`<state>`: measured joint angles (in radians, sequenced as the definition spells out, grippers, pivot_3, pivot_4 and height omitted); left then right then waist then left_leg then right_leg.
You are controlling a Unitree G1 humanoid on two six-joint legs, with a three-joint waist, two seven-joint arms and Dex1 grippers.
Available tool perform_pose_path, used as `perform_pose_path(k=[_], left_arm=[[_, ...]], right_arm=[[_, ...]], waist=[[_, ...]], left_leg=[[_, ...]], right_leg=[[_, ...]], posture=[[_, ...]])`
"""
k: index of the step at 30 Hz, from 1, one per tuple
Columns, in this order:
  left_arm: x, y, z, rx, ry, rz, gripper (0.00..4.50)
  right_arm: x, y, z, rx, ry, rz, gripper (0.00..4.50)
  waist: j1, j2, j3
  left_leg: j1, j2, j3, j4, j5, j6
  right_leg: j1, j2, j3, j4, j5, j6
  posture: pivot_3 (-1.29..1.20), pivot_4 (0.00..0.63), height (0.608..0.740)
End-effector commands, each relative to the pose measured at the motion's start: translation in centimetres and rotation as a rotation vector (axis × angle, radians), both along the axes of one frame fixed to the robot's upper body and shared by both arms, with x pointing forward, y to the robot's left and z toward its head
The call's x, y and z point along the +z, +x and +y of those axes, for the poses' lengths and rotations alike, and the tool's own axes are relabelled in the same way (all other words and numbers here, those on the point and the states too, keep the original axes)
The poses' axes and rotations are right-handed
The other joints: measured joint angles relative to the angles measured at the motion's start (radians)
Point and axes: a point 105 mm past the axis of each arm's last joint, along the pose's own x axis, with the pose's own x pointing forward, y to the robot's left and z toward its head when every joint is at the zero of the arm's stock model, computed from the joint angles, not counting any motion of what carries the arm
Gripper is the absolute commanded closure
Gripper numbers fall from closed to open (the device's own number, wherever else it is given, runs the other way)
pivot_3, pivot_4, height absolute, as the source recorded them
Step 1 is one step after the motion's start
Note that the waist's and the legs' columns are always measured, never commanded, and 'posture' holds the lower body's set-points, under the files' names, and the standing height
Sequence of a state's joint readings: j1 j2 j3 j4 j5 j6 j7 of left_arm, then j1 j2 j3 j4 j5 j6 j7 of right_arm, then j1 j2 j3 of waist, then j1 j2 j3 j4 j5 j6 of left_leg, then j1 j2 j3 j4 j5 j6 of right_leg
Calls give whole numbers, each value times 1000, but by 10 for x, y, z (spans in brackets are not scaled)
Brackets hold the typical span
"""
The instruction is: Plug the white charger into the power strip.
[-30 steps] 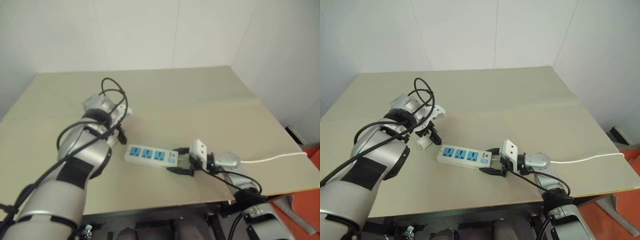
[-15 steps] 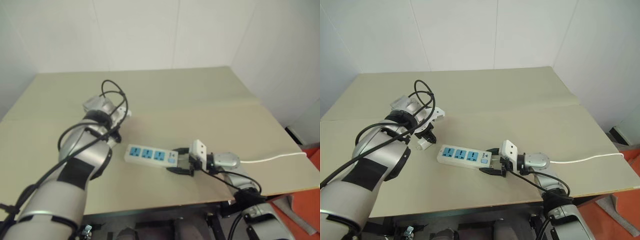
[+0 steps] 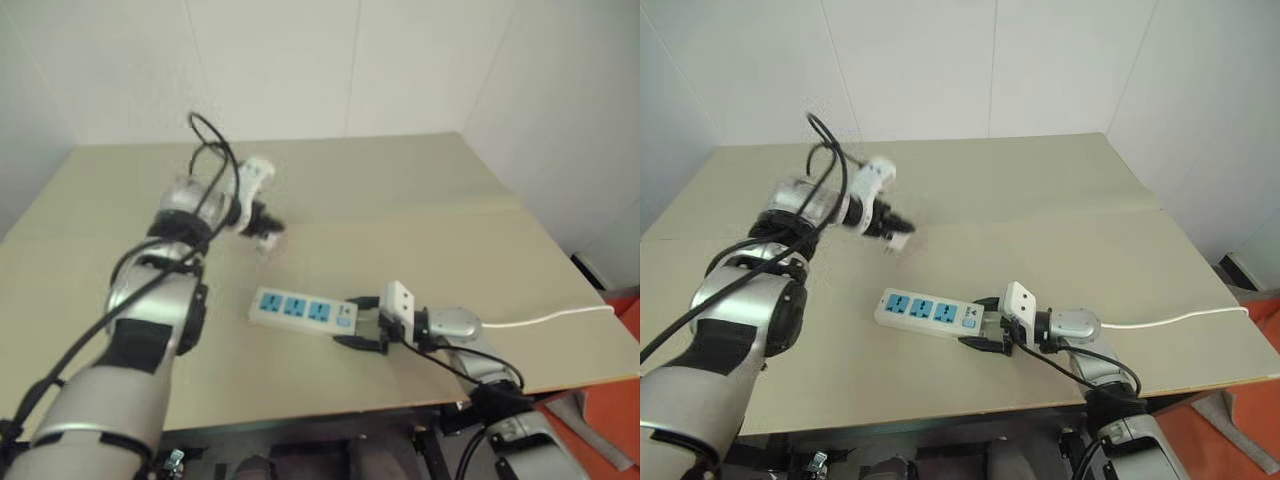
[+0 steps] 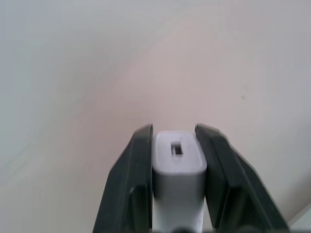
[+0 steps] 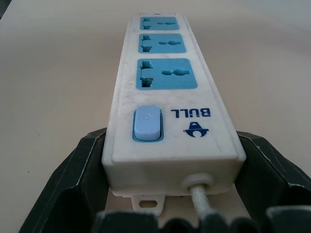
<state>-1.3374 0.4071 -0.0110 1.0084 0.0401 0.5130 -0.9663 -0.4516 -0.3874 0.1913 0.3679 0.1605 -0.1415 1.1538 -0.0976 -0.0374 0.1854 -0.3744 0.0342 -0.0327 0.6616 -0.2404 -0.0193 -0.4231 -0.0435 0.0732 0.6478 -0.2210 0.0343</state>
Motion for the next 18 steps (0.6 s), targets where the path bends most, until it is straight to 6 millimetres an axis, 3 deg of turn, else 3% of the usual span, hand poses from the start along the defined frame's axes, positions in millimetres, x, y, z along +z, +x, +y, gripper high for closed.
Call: perform_pose_path(k=[1, 6, 10, 13, 18], left_arm=[[26, -21, -3, -130, -226, -183, 3486], [23, -68, -6, -232, -446, -295, 3486], [13, -103, -12, -404, -610, -230, 3486], [-1, -125, -13, -566, -657, -161, 3486], [-21, -146, -14, -720, -645, -121, 3486]], right_arm=[[-18, -16, 1, 79, -84, 63, 1056], [-10, -11, 3, 108, -101, 58, 1056], [-5, -8, 8, 129, -81, 70, 1056], [-6, -10, 12, 166, -84, 85, 1056], [-11, -7, 15, 172, -99, 86, 1056]], waist=[[-1, 1, -1], [7, 1, -1], [14, 1, -1], [12, 1, -1], [8, 1, -1]], left_leg=[[0, 0, 0, 0, 0, 0], [0, 0, 0, 0, 0, 0], [-1, 0, 0, 3, 0, 0], [1, 0, 0, 2, 0, 0], [1, 0, 0, 2, 0, 0]], right_leg=[[0, 0, 0, 0, 1, -2], [0, 0, 0, 1, 2, -4], [0, 0, 0, 0, 4, -4], [2, 0, 0, 0, 3, -4], [2, 0, 0, -1, 3, -4]], posture=[[0, 150, 740], [0, 150, 740], [0, 150, 740], [0, 150, 740], [0, 150, 740]])
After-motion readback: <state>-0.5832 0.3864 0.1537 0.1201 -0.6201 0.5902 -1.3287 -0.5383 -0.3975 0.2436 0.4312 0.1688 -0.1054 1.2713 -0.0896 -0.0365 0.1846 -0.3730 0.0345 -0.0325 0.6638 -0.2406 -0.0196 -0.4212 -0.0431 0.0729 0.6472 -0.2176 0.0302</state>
